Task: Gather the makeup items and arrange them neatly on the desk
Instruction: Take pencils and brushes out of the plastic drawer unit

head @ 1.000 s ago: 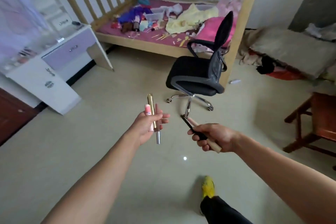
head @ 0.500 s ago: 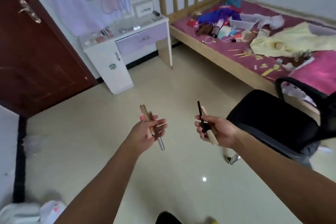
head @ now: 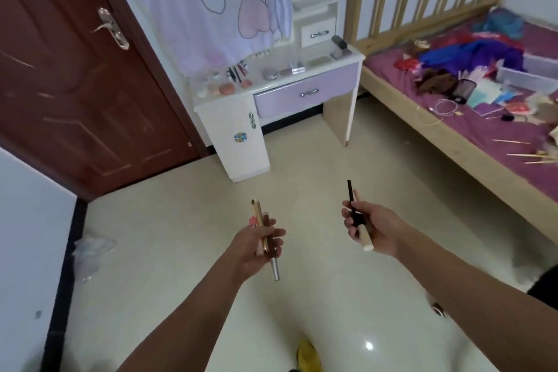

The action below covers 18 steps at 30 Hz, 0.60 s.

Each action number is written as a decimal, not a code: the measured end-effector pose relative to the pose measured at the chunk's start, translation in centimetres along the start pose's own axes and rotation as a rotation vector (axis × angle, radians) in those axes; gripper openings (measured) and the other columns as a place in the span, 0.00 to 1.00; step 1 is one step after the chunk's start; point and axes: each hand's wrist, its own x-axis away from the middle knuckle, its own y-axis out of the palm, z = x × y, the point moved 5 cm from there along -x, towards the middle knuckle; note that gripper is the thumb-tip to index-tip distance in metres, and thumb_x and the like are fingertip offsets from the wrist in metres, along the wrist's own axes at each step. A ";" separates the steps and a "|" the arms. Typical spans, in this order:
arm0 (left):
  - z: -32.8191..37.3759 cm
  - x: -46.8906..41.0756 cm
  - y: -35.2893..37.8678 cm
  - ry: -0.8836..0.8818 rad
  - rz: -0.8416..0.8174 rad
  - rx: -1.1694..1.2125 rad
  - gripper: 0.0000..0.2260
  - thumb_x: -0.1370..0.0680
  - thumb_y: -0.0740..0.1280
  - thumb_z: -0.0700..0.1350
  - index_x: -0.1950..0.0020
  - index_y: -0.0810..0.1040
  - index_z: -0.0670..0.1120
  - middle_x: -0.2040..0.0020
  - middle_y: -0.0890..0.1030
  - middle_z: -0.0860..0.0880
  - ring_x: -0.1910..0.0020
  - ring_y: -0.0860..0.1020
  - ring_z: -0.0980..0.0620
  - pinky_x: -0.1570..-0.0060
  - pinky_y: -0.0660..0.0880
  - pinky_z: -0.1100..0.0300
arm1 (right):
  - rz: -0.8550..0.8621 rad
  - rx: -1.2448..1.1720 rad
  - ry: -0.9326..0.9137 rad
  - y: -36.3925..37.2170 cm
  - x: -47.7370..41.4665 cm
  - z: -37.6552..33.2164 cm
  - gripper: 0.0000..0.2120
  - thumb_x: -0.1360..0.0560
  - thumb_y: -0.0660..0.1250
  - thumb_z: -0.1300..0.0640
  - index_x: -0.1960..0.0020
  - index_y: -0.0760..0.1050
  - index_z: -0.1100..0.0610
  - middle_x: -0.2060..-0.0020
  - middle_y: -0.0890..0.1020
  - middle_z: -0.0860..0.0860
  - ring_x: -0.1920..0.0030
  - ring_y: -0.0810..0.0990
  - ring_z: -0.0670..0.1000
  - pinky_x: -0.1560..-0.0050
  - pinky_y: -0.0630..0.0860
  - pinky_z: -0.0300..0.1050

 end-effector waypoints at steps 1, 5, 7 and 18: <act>2.2 -1.8 0.4 -0.005 0.004 -0.015 0.08 0.21 0.58 0.32 0.50 0.73 0.43 0.63 0.80 0.41 0.69 0.75 0.48 0.65 0.69 0.57 | 0.011 -0.014 -0.009 0.9 -1.6 -1.9 0.05 0.20 0.59 0.60 0.49 0.73 0.58 0.65 0.77 0.53 0.71 0.74 0.49 0.73 0.73 0.38; 9.2 -8.2 2.7 -0.004 -0.020 -0.025 0.08 0.21 0.58 0.32 0.50 0.73 0.43 0.62 0.80 0.41 0.68 0.74 0.48 0.65 0.69 0.57 | 0.041 -0.027 -0.028 2.9 -7.4 -8.5 0.05 0.20 0.59 0.60 0.49 0.73 0.58 0.65 0.77 0.53 0.71 0.73 0.50 0.75 0.73 0.40; 12.3 -12.1 3.8 -0.005 -0.026 -0.032 0.08 0.21 0.58 0.32 0.50 0.73 0.43 0.61 0.80 0.41 0.68 0.74 0.48 0.66 0.69 0.57 | 0.068 -0.019 -0.022 3.2 -11.1 -11.9 0.04 0.19 0.59 0.60 0.49 0.73 0.58 0.65 0.77 0.53 0.70 0.73 0.50 0.75 0.73 0.40; 30.6 -32.4 10.0 0.043 0.109 -0.040 0.10 0.24 0.60 0.29 0.50 0.71 0.43 0.63 0.78 0.41 0.72 0.71 0.50 0.69 0.65 0.61 | 0.012 0.113 0.038 10.0 -32.7 -33.5 0.03 0.21 0.62 0.61 0.50 0.74 0.59 0.65 0.78 0.54 0.71 0.73 0.50 0.75 0.72 0.39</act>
